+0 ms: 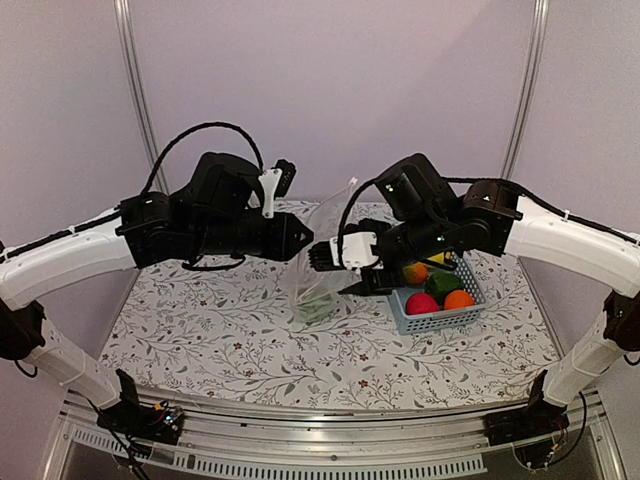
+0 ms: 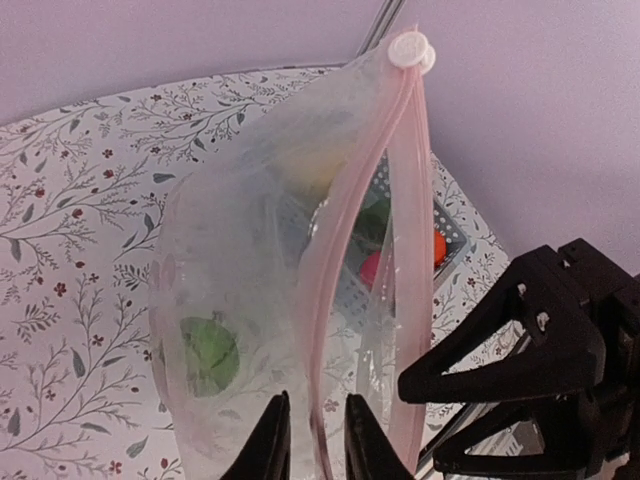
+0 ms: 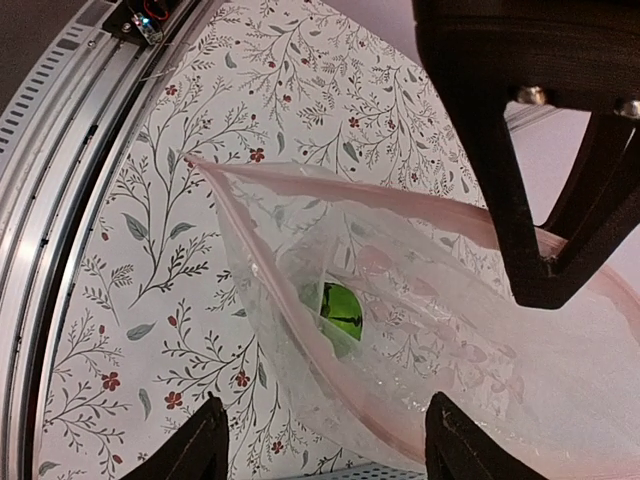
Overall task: Place the food in the zip-top bag and seal the zipper
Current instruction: Adjust the zipper food storage bag at the center of the board, then pick up the fake fruit from the bin.
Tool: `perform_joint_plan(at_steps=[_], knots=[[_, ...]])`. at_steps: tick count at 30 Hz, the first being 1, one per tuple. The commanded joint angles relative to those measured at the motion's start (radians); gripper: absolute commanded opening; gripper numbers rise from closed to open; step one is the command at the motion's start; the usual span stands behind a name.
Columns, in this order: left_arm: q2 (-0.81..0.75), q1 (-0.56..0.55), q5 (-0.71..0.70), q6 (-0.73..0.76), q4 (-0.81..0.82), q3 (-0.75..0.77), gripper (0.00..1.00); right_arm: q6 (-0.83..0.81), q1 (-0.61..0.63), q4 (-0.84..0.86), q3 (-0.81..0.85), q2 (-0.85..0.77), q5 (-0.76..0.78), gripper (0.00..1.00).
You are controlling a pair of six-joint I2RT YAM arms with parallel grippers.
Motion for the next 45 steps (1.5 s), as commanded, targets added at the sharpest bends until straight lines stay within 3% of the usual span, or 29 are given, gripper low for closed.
perform_joint_plan(at_steps=[1,4,10,15,20,22,27,34,45], knots=[[0.027,0.012,-0.056,0.010,-0.148,0.060,0.21,0.003,0.005,0.035,0.015,-0.006,0.032,0.66],[0.045,0.011,-0.066,0.006,-0.205,0.081,0.20,0.011,0.005,0.037,0.015,-0.004,0.033,0.66],[0.055,0.012,-0.110,0.010,-0.243,0.112,0.02,0.031,0.005,0.037,0.032,-0.012,0.014,0.66],[0.043,0.035,-0.263,0.071,-0.358,0.199,0.00,0.081,-0.003,0.032,0.044,-0.087,-0.034,0.70],[0.000,0.103,-0.512,0.132,-0.562,0.312,0.00,0.145,-0.140,0.032,0.029,-0.171,-0.123,0.72],[-0.032,0.114,-0.532,0.165,-0.580,0.327,0.00,0.168,-0.232,0.033,-0.001,-0.198,-0.183,0.72],[-0.062,0.116,-0.425,0.231,-0.514,0.289,0.00,0.243,-0.414,0.051,-0.130,-0.257,-0.299,0.72],[0.048,0.109,-0.178,0.252,-0.315,0.158,0.00,0.317,-0.535,0.082,-0.291,-0.285,-0.295,0.72],[0.129,0.108,-0.138,0.400,-0.185,0.125,0.00,0.388,-0.575,0.068,-0.432,-0.215,-0.211,0.71]])
